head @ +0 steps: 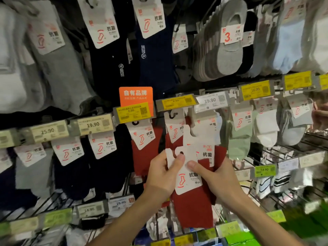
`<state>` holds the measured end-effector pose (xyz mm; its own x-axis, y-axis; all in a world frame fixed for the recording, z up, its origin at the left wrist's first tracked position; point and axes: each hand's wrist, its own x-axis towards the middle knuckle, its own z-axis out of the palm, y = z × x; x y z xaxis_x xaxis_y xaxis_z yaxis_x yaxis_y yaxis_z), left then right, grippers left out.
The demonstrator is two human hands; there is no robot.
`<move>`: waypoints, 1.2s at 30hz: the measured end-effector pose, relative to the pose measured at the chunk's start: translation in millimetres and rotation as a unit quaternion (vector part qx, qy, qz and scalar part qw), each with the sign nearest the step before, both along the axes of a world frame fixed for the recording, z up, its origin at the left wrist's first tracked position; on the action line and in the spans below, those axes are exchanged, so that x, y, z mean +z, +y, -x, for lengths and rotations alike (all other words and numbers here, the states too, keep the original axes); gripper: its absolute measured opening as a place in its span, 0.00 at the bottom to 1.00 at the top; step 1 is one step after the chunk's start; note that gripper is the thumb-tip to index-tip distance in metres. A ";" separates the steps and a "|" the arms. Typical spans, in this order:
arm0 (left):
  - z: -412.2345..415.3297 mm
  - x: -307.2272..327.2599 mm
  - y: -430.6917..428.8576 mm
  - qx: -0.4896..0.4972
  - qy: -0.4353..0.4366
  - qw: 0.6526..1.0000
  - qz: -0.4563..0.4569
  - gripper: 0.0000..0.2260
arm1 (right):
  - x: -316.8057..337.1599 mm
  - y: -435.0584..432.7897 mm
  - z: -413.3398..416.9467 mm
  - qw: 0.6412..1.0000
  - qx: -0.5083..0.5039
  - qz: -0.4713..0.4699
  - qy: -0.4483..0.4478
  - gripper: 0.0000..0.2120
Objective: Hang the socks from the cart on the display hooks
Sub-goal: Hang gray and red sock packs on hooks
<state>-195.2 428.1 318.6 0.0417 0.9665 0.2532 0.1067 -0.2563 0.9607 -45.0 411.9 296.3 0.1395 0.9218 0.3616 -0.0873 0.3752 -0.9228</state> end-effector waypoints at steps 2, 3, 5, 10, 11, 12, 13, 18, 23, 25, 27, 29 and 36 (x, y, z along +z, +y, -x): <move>5.6 -2.1 -3.2 0.019 -0.013 1.000 0.001 0.05 | -1.4 0.4 8.7 1.000 0.004 -0.007 -0.002 0.11; 9.3 -2.0 -4.3 0.029 -0.018 0.999 0.005 0.06 | -1.2 0.6 12.3 1.000 0.004 -0.007 0.002 0.10; 17.7 -1.7 -4.9 0.049 -0.027 0.998 0.015 0.08 | 0.6 1.5 17.6 1.000 0.004 0.003 0.022 0.07; 45.5 10.2 -7.1 0.065 -0.069 0.995 0.027 0.06 | 2.1 9.6 20.5 1.000 -0.001 0.006 0.002 0.07; 52.8 15.1 -7.0 0.077 -0.052 0.996 0.010 0.06 | 1.9 12.7 20.5 1.000 0.000 0.005 -0.004 0.06; 59.7 20.3 -6.7 0.093 -0.020 0.995 -0.012 0.07 | 1.8 16.2 20.6 1.000 -0.001 0.005 -0.012 0.05; 66.0 25.7 -5.6 0.102 0.013 0.994 -0.030 0.06 | 2.1 20.0 21.6 1.000 -0.003 0.004 -0.022 0.04; 85.7 51.8 7.0 0.060 0.102 0.993 0.003 0.15 | 10.0 41.1 35.7 0.998 0.012 -0.016 -0.055 0.07; 90.6 63.4 6.2 0.073 0.107 0.988 -0.082 0.15 | 21.4 59.7 62.0 0.996 0.030 -0.053 -0.072 0.04; 92.4 63.7 3.6 0.075 0.104 0.982 -0.138 0.19 | 26.2 66.3 70.6 0.996 0.032 -0.064 -0.062 0.03; 96.2 64.6 4.8 0.094 0.126 0.971 -0.178 0.22 | 31.9 70.9 79.4 0.995 0.043 -0.073 -0.052 0.03; 100.5 66.9 10.5 0.108 0.146 0.965 -0.191 0.24 | 37.8 74.7 86.8 0.995 0.050 -0.079 -0.042 0.03; 109.4 73.7 21.8 0.087 0.183 0.962 -0.182 0.28 | 48.2 89.1 102.1 0.997 0.035 -0.061 -0.026 0.05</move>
<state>-304.7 449.9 392.3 0.0388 0.8168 0.5756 0.4924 -0.5169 0.7003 -147.1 501.0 344.5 0.0540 0.8776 0.4763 -0.0716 0.4792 -0.8748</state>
